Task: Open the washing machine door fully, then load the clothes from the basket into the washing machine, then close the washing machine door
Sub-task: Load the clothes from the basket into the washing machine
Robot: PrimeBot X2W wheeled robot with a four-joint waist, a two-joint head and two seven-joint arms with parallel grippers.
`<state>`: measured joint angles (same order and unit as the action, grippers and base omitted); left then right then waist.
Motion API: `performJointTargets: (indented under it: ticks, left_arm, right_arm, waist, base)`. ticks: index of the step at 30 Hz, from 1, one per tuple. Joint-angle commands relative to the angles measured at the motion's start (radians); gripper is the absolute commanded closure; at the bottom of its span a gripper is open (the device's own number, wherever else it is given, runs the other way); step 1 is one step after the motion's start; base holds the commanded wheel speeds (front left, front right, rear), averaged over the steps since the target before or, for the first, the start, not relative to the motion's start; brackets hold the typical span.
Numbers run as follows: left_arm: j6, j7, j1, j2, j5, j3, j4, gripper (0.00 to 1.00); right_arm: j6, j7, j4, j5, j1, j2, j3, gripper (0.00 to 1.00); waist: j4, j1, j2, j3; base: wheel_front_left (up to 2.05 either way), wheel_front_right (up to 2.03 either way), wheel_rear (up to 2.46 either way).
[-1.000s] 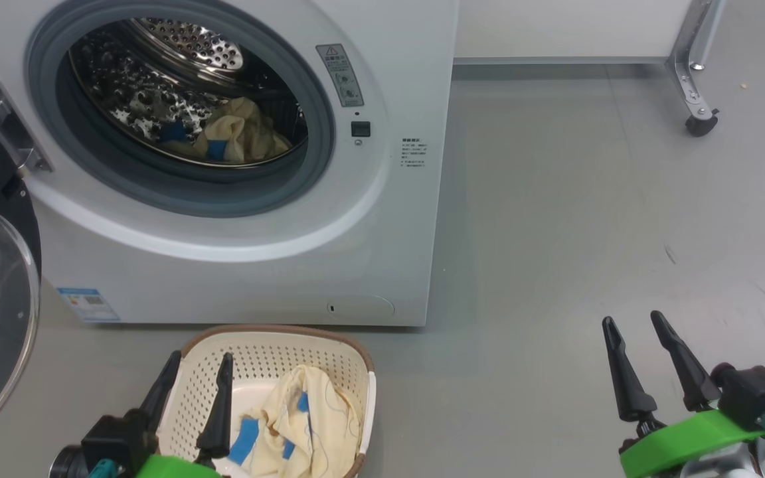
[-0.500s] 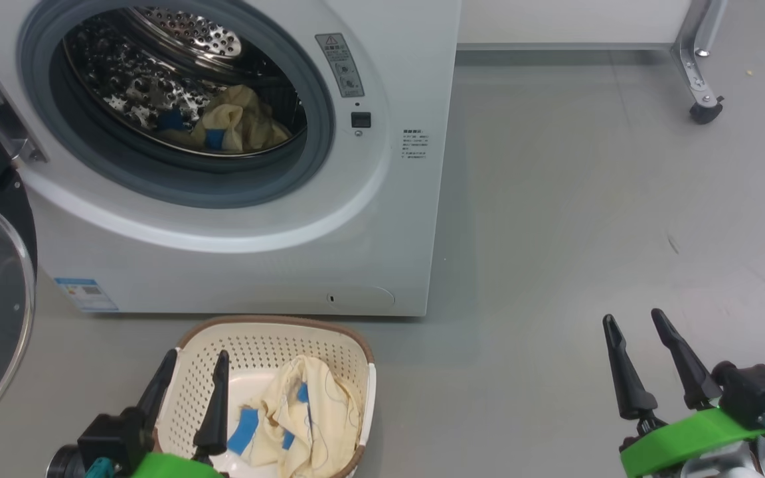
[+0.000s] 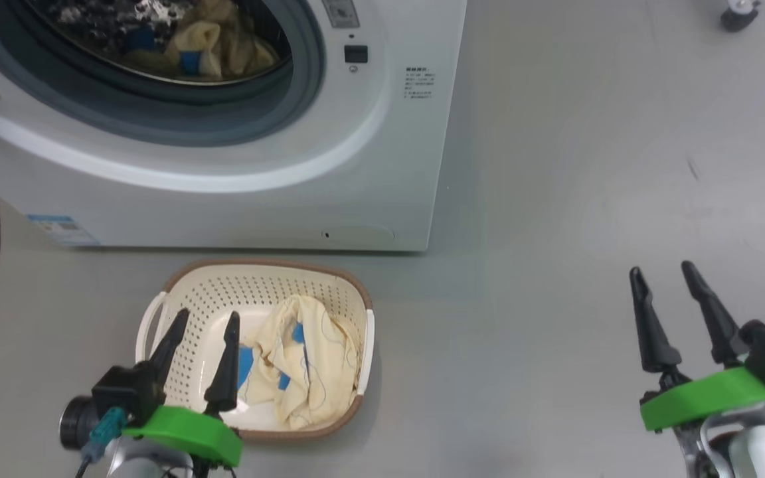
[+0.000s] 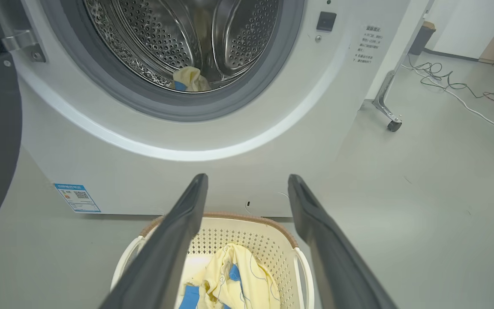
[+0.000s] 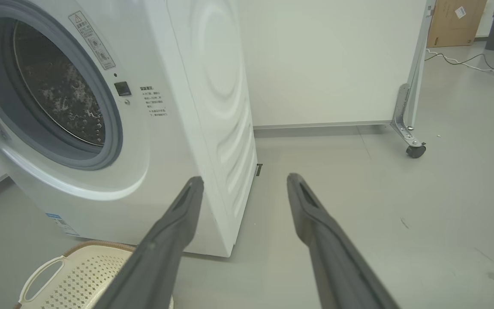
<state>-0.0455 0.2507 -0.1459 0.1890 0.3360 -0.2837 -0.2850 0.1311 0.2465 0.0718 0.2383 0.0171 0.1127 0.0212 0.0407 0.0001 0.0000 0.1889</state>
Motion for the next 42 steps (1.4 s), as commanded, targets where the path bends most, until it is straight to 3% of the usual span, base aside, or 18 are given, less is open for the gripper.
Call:
performJointTargets:
  ticks: [1, 10, 17, 30, 42]
  left_arm:
    - [-0.011, 0.011, -0.06, 0.002, -0.002, 0.025, 0.003, 0.0]
    - [-0.058, 0.011, -0.224, -0.009, 0.0, 0.001, -0.188, 0.0]
    - [-0.082, -0.018, -0.364, -0.001, 0.048, -0.06, -0.426, 0.0]
    - [-0.085, -0.17, -0.628, 0.058, 0.245, -0.363, -0.686, 0.0]
    - [-0.085, -0.282, -0.753, 0.084, 0.462, -0.433, -0.792, 0.0]
  right_arm:
    - [0.0, 0.001, -0.023, -0.021, -0.051, 0.0, 0.001, 0.0]
    - [0.0, 0.004, -0.017, -0.074, -0.133, -0.029, 0.015, 0.0]
    - [0.0, 0.009, -0.014, -0.092, -0.193, -0.037, 0.058, 0.0]
    - [0.0, 0.014, -0.041, -0.117, -0.261, -0.041, 0.075, 0.0]
    - [0.0, 0.015, -0.077, -0.125, -0.302, -0.054, 0.098, 0.0]
  waist:
    - [0.0, -0.0001, 0.0, 0.083]
    - [-0.022, -0.0001, 0.0, 0.27]
    - [-0.053, -0.0001, 0.0, 0.395]
    - [-0.118, -0.0001, 0.0, 0.599]
    - [-0.163, -0.0001, 0.0, 0.716]
  base:
    - [0.0, 0.0, 0.0]
    - [0.0, 0.0, 0.0]
    - [0.0, 0.0, 0.0]
    - [0.0, 0.0, 0.0]
    - [0.0, 0.0, 0.0]
